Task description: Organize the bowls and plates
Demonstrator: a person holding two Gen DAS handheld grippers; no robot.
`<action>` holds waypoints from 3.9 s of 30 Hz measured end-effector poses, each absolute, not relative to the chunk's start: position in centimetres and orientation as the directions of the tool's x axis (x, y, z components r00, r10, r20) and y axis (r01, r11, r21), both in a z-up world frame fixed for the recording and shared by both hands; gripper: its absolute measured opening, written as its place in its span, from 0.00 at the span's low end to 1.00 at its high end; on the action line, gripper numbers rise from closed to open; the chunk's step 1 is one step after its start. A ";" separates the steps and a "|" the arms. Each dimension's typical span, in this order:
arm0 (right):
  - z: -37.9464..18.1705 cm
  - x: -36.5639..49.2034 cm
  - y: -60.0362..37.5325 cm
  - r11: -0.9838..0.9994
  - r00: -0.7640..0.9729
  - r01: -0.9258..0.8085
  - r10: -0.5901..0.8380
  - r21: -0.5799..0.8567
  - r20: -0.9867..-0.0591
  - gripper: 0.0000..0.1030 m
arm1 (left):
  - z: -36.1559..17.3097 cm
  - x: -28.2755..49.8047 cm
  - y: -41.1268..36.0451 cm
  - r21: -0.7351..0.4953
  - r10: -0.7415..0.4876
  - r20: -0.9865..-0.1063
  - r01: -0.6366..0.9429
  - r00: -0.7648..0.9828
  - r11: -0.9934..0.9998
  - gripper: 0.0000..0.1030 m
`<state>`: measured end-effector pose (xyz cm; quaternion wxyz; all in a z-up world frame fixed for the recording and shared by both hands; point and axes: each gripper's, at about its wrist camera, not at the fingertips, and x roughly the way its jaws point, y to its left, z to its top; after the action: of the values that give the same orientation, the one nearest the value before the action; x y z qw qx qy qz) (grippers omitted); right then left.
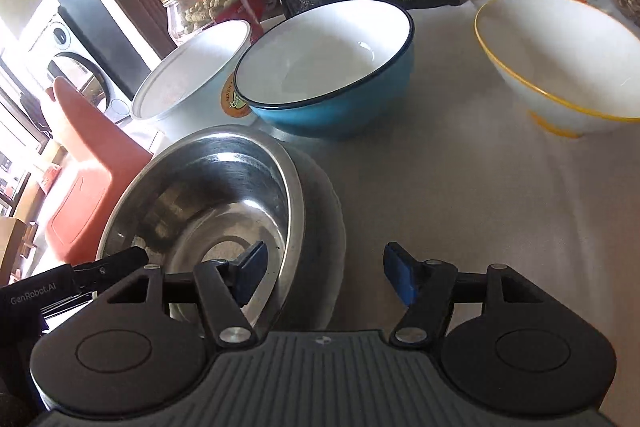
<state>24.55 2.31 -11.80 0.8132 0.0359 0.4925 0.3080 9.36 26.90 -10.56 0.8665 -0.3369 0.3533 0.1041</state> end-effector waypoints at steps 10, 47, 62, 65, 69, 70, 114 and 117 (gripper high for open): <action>-11.9 22.4 5.4 0.773 0.274 -0.541 0.536 0.333 -0.798 0.45 | -9.5 8.4 27.9 -0.478 0.047 -0.668 -0.476 0.743 0.738 0.31; -7.0 35.5 -16.6 0.920 0.615 -0.209 0.388 0.333 -0.686 0.82 | -6.5 30.3 9.5 -0.517 -0.250 -0.692 -0.224 0.677 0.826 0.31; -11.3 40.3 -14.0 0.892 0.478 -0.204 0.450 0.403 -0.754 0.30 | -9.8 33.3 7.6 -0.468 -0.256 -0.732 -0.194 0.632 0.862 0.26; -10.7 38.3 -13.3 0.900 0.490 -0.250 0.437 0.358 -0.754 0.30 | -9.0 31.5 8.1 -0.440 -0.245 -0.743 -0.179 0.623 0.880 0.26; -10.4 34.9 -12.1 0.889 0.481 -0.327 0.448 0.320 -0.754 0.30 | -8.5 28.2 9.7 -0.448 -0.251 -0.752 -0.193 0.609 0.873 0.26; -10.3 33.7 -11.9 0.880 0.471 -0.353 0.460 0.318 -0.753 0.30 | -8.4 27.3 10.1 -0.451 -0.253 -0.753 -0.197 0.607 0.870 0.26; -7.2 39.2 2.3 0.884 0.378 -0.384 0.415 0.268 -0.828 0.73 | -5.1 27.2 24.1 -0.426 -0.150 -0.752 -0.300 0.643 0.853 0.17; -7.6 39.1 2.7 0.865 0.363 -0.400 0.453 0.303 -0.814 0.71 | -4.4 26.4 24.3 -0.428 -0.146 -0.746 -0.300 0.649 0.852 0.19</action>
<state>39.13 2.69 -7.61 0.8251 0.0265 0.5017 0.2585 26.42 24.28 -4.42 0.8676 -0.2683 0.4164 0.0444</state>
